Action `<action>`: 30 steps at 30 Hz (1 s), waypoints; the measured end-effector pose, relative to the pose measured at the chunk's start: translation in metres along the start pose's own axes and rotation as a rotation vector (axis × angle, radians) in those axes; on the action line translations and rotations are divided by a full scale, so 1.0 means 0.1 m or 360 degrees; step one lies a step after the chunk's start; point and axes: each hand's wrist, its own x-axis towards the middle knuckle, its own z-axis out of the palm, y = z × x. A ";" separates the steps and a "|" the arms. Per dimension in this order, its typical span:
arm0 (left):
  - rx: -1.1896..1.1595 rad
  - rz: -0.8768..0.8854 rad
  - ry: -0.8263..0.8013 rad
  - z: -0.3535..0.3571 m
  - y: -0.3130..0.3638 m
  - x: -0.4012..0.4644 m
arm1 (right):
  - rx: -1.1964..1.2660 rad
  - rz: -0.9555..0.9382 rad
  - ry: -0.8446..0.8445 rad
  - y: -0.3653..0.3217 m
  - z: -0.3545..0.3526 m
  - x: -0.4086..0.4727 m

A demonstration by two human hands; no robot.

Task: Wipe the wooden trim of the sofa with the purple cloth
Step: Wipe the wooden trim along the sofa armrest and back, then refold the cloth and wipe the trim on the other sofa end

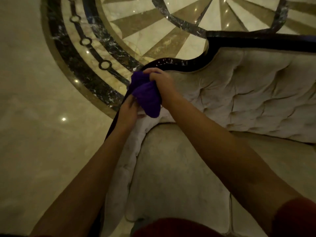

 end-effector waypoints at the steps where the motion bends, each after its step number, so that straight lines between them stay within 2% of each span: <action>1: -0.0281 -0.0141 -0.0017 0.05 0.09 -0.01 | 0.0057 -0.0011 0.0004 -0.08 -0.04 -0.06; 2: -0.0452 -0.0205 -0.0045 0.19 0.28 -0.17 | 0.0115 -0.0063 0.0019 -0.24 -0.18 -0.26; 4: -0.0539 -0.0240 -0.0160 0.41 0.53 -0.40 | 0.0175 -0.0143 0.0081 -0.45 -0.42 -0.58; 12: -0.0201 0.0008 -0.0510 1.23 1.07 -1.26 | 0.0364 -0.0269 0.0179 -0.70 -1.35 -1.59; 16: 0.0011 0.0150 -0.0438 1.65 1.18 -1.60 | 0.0345 -0.0318 0.0204 -0.76 -1.65 -2.05; 19: 0.0112 0.0223 -0.0395 1.89 1.21 -1.86 | 0.0059 -0.0347 0.0378 -0.82 -1.88 -2.35; 24: -0.0066 0.0128 -0.0683 2.19 1.11 -2.34 | -0.0200 -0.0599 0.0382 -0.72 -2.39 -3.08; 27: -0.0155 0.0105 -0.0786 2.34 1.05 -2.65 | -0.0130 -0.0563 0.0363 -0.51 -2.52 -3.64; 30: -0.0064 0.0230 -0.0839 2.56 0.96 -2.97 | 0.0000 -0.0474 0.0431 -0.24 -2.63 -4.21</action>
